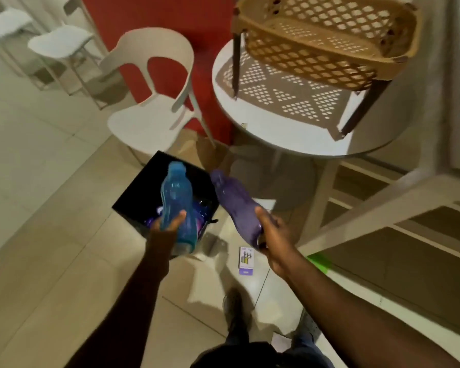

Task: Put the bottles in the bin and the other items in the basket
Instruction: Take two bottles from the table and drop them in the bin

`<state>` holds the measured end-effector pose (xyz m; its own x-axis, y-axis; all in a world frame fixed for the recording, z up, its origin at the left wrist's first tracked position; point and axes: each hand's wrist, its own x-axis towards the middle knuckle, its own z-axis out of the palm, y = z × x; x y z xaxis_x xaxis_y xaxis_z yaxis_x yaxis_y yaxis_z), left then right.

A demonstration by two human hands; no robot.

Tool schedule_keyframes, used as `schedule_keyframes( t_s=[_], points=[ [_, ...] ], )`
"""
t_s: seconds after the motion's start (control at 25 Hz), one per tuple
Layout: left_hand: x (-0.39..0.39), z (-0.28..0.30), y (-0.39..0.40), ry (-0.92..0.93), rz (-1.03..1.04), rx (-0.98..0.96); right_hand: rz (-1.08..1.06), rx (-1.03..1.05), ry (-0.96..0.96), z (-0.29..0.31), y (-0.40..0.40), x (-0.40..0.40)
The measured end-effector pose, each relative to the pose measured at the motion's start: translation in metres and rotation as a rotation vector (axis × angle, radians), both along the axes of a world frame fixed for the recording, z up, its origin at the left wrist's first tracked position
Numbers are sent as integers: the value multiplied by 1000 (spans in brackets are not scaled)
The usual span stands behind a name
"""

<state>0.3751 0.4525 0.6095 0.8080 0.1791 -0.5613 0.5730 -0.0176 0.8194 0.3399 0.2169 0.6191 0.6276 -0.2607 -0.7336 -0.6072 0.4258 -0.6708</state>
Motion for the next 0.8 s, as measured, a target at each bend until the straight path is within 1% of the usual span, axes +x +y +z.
schedule_keyframes(
  t_s=[0.08,0.12,0.16,0.24,0.36,0.48,0.56,0.64,0.8],
  points=[
    [-27,-40,18,228,103,-63,28,49,201,-44,4,-21],
    [-37,-55,24,305,159,-81,14,50,273,-61,5,-30],
    [-45,-68,28,357,201,-102,-4,38,319,-73,4,-37],
    [-54,-83,32,408,229,-154,-17,3,351,-90,6,-39],
    [-46,-92,31,371,233,-197,22,38,306,-97,21,-10],
    [-17,-87,24,261,201,-187,167,48,231,-85,46,43],
    [10,-82,18,220,235,-163,253,17,167,-76,59,78],
    [32,-79,11,196,230,-34,341,-70,142,-66,66,102],
    [42,-77,-5,116,81,238,472,-290,48,-54,51,106]
  ],
)
